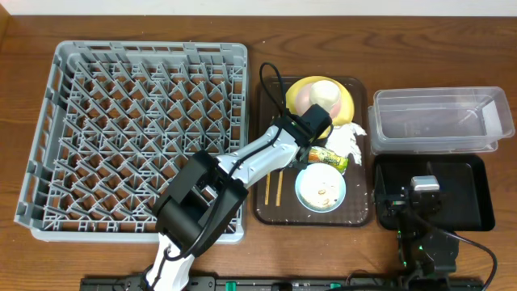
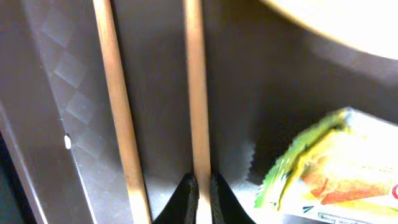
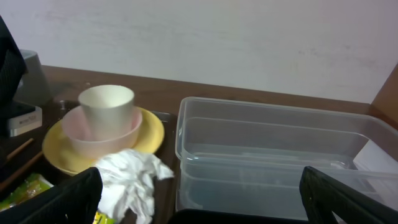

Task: Sort waste into correct bins and load items into the dishwasher rack
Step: 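Carry the chopstick left and set it into the grey rack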

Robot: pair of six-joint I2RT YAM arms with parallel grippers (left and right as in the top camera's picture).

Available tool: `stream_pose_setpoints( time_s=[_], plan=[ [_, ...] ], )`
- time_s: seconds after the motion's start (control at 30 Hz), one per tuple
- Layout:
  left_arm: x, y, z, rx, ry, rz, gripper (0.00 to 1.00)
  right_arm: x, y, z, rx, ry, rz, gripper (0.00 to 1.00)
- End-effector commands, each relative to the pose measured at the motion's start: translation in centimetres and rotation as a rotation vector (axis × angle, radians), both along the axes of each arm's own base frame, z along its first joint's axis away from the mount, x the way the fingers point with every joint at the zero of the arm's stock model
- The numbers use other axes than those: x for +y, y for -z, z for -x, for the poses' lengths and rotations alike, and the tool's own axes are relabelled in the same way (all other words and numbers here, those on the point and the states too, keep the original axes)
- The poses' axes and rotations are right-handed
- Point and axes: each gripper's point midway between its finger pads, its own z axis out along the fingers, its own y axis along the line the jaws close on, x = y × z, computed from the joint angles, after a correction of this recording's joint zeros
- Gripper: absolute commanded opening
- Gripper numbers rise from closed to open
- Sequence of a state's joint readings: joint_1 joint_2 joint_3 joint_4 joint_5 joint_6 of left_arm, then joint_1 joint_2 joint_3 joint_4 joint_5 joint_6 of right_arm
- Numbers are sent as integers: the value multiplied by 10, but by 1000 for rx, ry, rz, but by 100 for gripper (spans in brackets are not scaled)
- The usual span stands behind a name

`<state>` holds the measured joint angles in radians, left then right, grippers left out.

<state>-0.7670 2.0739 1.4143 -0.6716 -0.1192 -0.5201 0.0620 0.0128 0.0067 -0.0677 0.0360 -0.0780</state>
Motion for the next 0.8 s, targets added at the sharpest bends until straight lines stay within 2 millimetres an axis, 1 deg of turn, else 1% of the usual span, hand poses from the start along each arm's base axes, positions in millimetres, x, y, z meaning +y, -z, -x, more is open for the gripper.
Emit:
stream_pose_setpoints(
  time_s=[0.0,0.1,0.2,0.27,0.4,0.5,0.63,0.73,0.77],
  plan=[
    [7,16,2,22,3,-41,6,-2,1,0,3,8,6,99],
    [5,10,-1,12,3,-31,6,-2,1,0,4,8,6,99],
    [1,-6,-7,-14,-1,-6,6,-2,1,0,4,8,6,99],
    [0,-23,-13,-42,-9,20,6,-2,1,0,4,8,6,99],
    [6,-71,-23,-119,-36,89,6,-2,1,0,4,8,6,99],
    [17,-108,-28,-176,-64,137,6,-2,1,0,3,8,6,99],
    [40,-156,-32,-253,-111,196,6,-2,1,0,4,8,6,99],
    [59,-180,-35,-295,-122,207,6,-2,1,0,4,8,6,99],
    [65,-184,-36,-302,-117,201,6,-2,1,0,4,8,6,99]
  ],
)
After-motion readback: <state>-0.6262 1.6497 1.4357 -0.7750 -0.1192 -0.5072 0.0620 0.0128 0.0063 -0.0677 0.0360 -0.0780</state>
